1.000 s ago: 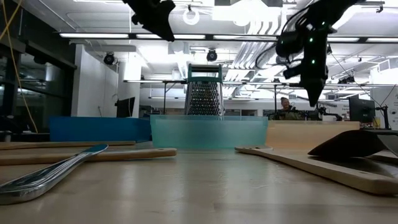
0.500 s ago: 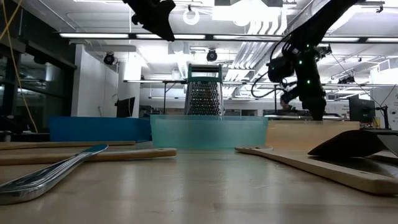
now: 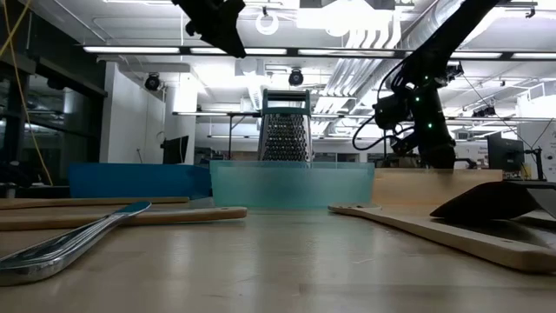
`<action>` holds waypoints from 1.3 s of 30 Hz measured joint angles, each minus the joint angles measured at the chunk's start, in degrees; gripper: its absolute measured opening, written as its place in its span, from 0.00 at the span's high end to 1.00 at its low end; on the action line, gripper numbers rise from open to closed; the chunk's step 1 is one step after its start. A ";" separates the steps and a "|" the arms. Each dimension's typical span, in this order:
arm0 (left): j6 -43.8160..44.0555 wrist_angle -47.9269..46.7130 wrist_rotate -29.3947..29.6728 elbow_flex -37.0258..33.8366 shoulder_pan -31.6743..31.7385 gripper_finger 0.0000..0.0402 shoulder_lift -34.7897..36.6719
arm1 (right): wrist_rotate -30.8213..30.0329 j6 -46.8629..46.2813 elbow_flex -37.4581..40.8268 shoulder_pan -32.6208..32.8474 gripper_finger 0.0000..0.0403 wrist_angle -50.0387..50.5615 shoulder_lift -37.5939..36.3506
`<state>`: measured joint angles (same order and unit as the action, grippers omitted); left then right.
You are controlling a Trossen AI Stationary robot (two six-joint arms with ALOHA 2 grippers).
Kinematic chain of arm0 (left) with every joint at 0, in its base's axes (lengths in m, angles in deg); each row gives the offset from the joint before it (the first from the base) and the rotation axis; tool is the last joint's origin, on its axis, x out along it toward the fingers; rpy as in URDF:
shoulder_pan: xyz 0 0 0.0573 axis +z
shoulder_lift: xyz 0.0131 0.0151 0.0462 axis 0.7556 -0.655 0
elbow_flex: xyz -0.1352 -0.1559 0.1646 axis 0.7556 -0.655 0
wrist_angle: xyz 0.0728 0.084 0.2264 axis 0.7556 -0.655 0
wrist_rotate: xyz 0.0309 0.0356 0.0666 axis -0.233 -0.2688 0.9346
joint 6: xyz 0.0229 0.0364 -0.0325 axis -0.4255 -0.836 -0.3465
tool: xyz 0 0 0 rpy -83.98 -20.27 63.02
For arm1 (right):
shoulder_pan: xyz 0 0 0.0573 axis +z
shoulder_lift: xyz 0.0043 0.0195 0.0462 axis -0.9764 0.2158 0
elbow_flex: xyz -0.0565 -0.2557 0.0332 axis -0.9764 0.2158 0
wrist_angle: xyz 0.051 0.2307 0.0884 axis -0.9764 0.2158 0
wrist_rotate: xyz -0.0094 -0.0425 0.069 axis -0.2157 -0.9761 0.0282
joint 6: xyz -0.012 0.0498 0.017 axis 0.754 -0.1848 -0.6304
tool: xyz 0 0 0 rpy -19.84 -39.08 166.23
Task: Pick & Place Kitchen Items
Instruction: Put the silver knife into the orange bin
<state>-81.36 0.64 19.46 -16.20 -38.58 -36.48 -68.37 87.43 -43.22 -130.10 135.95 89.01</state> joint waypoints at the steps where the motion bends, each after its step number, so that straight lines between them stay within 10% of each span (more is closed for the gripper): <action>1: -0.02 0.00 -0.02 0.00 0.00 0.72 0.00 | -0.13 0.19 0.00 -0.20 0.89 -0.59 0.02; 39: -0.41 -0.33 -0.56 0.00 0.00 0.72 -0.02 | 5.21 5.49 -0.15 0.05 0.84 -8.96 4.83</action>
<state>-81.77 0.31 18.90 -16.20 -38.58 -36.51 -63.15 92.92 -43.37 -130.05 126.99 93.84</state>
